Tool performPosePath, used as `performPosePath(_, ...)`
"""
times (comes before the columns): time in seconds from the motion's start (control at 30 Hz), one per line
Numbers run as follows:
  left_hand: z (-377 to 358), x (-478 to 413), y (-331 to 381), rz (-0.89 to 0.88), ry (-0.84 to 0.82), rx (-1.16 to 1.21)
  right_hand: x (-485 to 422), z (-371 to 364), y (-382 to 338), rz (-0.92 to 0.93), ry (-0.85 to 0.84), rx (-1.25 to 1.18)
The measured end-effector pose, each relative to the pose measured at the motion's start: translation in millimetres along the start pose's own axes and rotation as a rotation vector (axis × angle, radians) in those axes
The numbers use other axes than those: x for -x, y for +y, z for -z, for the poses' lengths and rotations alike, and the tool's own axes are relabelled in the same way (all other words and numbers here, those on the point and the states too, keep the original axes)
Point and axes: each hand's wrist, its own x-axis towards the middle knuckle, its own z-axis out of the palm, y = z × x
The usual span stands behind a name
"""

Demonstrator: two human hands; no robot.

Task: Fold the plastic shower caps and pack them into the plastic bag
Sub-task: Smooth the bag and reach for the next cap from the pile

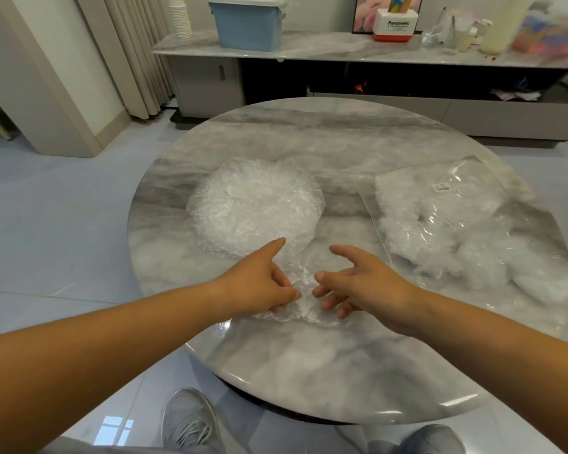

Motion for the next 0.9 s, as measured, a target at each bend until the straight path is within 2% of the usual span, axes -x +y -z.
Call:
performPosePath(0.1,3.1,2.2,1.8,-0.001,-0.010,0.123,0.5,3.2,4.0,-0.005,0.034,-0.036)
performPosePath(0.23,6.7,6.6,2.2,-0.034,-0.029,0.262,10.6,7.1,12.9,0.152,0.047,0.039)
performPosePath(0.3,5.8,8.0,4.0,-0.013,-0.036,0.326,18.9,8.6,18.3,0.251,0.020,0.216)
performPosePath(0.37,4.8,7.4,4.7,0.029,0.002,0.317,25.2,10.7,24.4,0.344,-0.025,0.499)
performPosePath(0.47,6.6,2.5,-2.5,0.051,0.071,0.076,28.4,14.6,29.5,0.465,-0.099,0.916)
performPosePath(0.53,8.5,1.1,-7.8,0.014,0.106,-0.183,27.1,15.4,32.0,0.495,-0.142,1.041)
performPosePath(0.6,7.5,2.9,-10.0,-0.012,0.144,-0.388,25.8,17.0,31.8,0.493,-0.166,1.051)
performPosePath(0.73,1.6,7.5,-12.3,0.014,0.189,-0.550,27.8,19.7,18.7,0.452,-0.148,0.900)
performPosePath(0.8,0.8,8.6,-11.9,0.042,0.173,-0.571,26.8,16.5,12.9,0.558,0.000,0.803)
performPosePath(0.87,0.9,7.6,-10.5,0.063,0.151,-0.576,23.5,11.7,12.1,0.750,0.148,0.830)
performPosePath(0.9,1.6,6.8,-9.9,0.066,0.139,-0.587,21.0,8.7,13.9,0.834,0.154,0.880)
